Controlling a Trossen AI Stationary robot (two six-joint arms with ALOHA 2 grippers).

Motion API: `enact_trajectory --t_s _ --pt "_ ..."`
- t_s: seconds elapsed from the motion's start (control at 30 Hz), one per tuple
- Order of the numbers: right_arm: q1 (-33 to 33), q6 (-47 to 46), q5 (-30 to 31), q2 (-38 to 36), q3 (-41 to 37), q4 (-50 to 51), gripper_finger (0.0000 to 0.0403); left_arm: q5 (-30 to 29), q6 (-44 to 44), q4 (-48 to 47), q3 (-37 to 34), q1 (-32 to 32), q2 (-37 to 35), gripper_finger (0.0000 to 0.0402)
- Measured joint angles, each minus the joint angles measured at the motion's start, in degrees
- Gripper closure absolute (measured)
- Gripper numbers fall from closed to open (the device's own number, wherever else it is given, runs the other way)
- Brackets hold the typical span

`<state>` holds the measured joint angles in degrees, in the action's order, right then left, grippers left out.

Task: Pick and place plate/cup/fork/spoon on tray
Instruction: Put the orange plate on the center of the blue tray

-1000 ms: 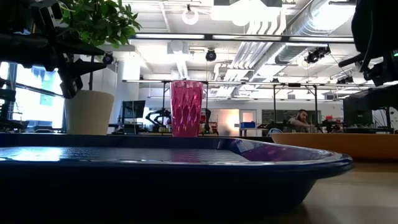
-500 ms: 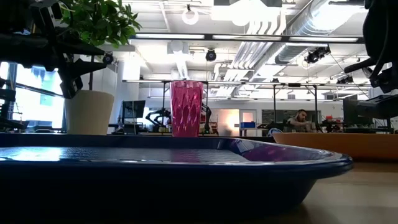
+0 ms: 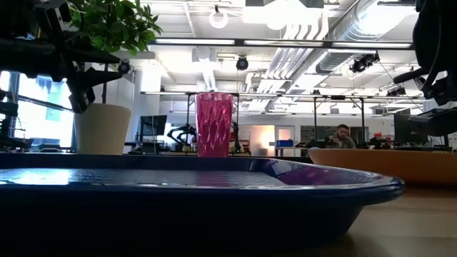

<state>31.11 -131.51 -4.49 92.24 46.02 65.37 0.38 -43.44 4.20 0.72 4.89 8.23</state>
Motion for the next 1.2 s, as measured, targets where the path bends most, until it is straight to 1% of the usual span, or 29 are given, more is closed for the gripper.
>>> enact_trajectory --t_s 0.1,0.47,0.77,1.2 --pt "-0.5 0.0 0.0 -0.1 0.1 0.0 0.0386 0.0 0.0 0.0 0.0 0.0 0.0 0.0287" --pt "-4.7 0.9 0.1 -0.1 0.1 -0.1 0.0391 0.0 0.0 0.0 0.0 0.0 0.0 0.0287" --pt "-6.2 1.6 0.4 -0.2 0.1 -0.2 0.0401 0.0 0.1 0.0 0.0 0.0 0.0 0.0287" --pt "-6.5 2.1 1.2 -6.1 -0.1 -0.9 0.0402 0.0 0.1 -0.1 0.0 0.0 0.0 0.0287"
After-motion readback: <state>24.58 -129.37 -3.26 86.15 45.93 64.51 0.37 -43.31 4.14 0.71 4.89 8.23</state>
